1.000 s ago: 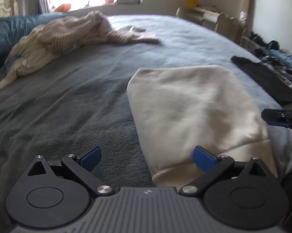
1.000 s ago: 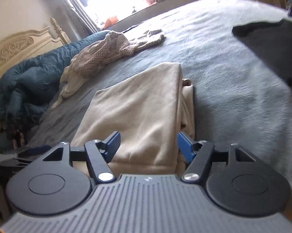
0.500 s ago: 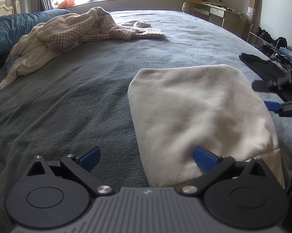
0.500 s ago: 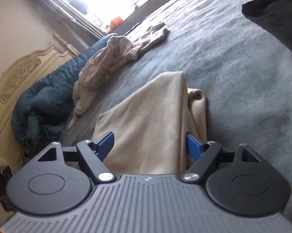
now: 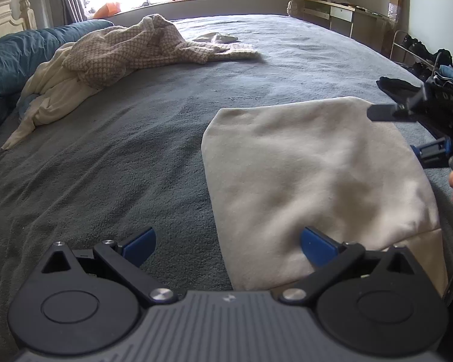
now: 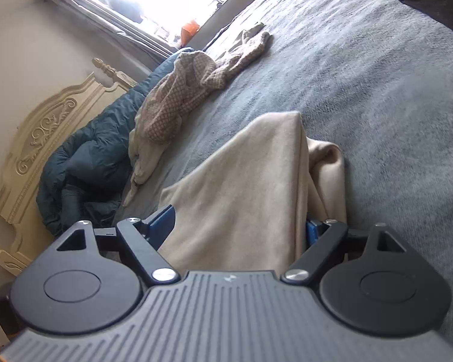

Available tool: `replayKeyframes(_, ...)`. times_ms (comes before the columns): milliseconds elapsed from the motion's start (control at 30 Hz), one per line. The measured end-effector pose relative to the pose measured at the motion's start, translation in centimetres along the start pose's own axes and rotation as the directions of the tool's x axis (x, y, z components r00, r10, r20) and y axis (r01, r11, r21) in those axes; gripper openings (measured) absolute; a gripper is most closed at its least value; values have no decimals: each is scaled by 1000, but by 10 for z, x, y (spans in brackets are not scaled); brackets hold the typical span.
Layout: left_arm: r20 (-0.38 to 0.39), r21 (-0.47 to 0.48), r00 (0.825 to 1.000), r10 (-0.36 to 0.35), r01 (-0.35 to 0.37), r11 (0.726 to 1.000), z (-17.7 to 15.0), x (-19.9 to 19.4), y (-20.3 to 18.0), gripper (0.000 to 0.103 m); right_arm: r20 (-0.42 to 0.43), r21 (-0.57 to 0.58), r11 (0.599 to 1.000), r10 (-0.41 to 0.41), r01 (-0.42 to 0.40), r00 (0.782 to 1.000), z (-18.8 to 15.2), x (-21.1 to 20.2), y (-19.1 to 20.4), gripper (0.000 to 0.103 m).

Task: Fold clothes
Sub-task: 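Lower both open grippers to the edge of the folded beige hoodie, then close both grippers on the folded hoodie edge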

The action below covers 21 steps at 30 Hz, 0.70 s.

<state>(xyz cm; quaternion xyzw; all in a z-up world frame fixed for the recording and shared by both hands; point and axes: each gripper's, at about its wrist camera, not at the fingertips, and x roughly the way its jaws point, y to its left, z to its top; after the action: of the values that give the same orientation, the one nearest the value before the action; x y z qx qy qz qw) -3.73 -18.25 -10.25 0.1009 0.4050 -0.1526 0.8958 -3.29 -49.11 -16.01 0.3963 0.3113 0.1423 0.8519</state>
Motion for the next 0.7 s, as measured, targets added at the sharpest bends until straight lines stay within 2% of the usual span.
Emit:
replayKeyframes(133, 3, 5, 1000, 4, -4, 1000, 1, 0, 0, 103, -1, 31, 999, 38, -38, 999, 8, 6, -9, 83)
replayKeyframes(200, 18, 5, 1000, -15, 15, 1000, 0, 0, 3, 103, -2, 49, 997, 61, -61, 998, 7, 7, -14, 84)
replayKeyframes(300, 53, -22, 994, -97, 98, 995, -5, 4, 19, 103, -4, 62, 994, 91, -91, 996, 3, 3, -19, 83)
replayKeyframes(400, 78, -61, 981, -180, 185, 981, -10, 10, 37, 103, -11, 69, 991, 114, -113, 993, -5, -8, -23, 83)
replayKeyframes(533, 88, -115, 945, -315, 324, 939, -12, 23, 59, 103, -16, 81, 987, 141, -139, 990, -18, -24, -26, 83)
replayKeyframes(600, 101, -132, 913, -395, 406, 904, -13, 28, 67, 103, -19, 79, 985, 156, -154, 988, -27, -32, -26, 83)
replayKeyframes(700, 115, -195, 853, -510, 523, 830, -14, 44, 80, 102, -34, 56, 983, 175, -173, 984, -37, -43, -24, 83)
